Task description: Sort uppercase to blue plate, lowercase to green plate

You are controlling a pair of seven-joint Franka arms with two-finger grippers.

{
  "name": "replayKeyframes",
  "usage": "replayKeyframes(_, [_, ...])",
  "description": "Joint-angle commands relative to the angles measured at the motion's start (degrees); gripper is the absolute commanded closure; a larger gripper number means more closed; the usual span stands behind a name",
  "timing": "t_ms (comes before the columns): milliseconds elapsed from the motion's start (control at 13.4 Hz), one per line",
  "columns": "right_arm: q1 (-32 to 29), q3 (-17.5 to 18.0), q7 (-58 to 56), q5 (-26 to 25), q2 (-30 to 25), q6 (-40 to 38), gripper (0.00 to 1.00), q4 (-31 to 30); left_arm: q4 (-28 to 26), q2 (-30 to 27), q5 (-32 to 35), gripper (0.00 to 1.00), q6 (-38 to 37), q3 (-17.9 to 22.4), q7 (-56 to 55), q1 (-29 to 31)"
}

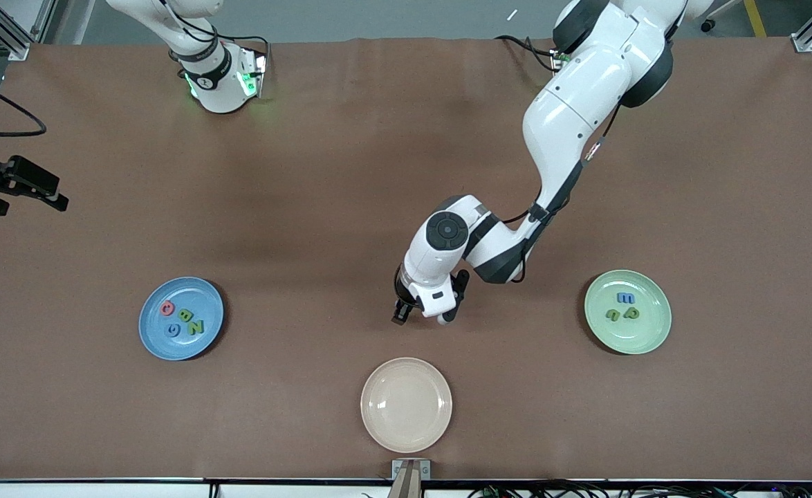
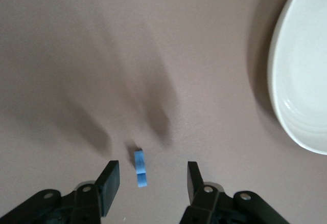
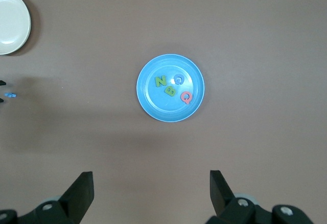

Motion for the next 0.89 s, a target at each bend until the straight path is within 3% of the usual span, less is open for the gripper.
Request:
replayKeyframes(0, [-0.48,0.87,0.37,-1.43,0.17,-0.45,0.0,0.96,-0.55,1.08,-1.03,0.4,2.68,0.5,0.23,-0.45])
replayKeyframes(149, [-0.39,0.96,0.63,-2.66,0.08,-0.53,0.0,1.05,-0.64,1.53,-1.03,0.44,3.04,0.5,0.4,-0.54])
replayKeyframes(223, [-0.39,0.96,0.55,-2.84,-0.01,-0.45,0.0,0.97,-0.64,1.53,-1.03,0.57,3.04,0.5,0.66,-0.54])
replayKeyframes(298, [-0.21,1.22,0.72,-4.23,-0.09,-0.36,0.0,1.05,-0.73,1.53,-1.03,0.8,3.04,0.5,0.75,-0.63])
replayKeyframes(372, [-0.12,1.4,0.9,-4.85,-0.09,-0.53,0.0,1.05,-0.73,1.44,-0.94,0.96,3.04,0.5,1.19,-0.63])
replayKeyframes(521, [-0.21,1.4,1.07,-4.6,-0.09,-0.44,0.0,0.88,-0.9,-0.22,0.11,1.0,1.82,0.5,1.98,-0.11])
replayKeyframes(819, [-0.3,1.31,0.99,-4.42,-0.09,-0.71,0.0,1.05,-1.08,-6.11,0.2,1.0,-9.32,0.85,8.21,2.7])
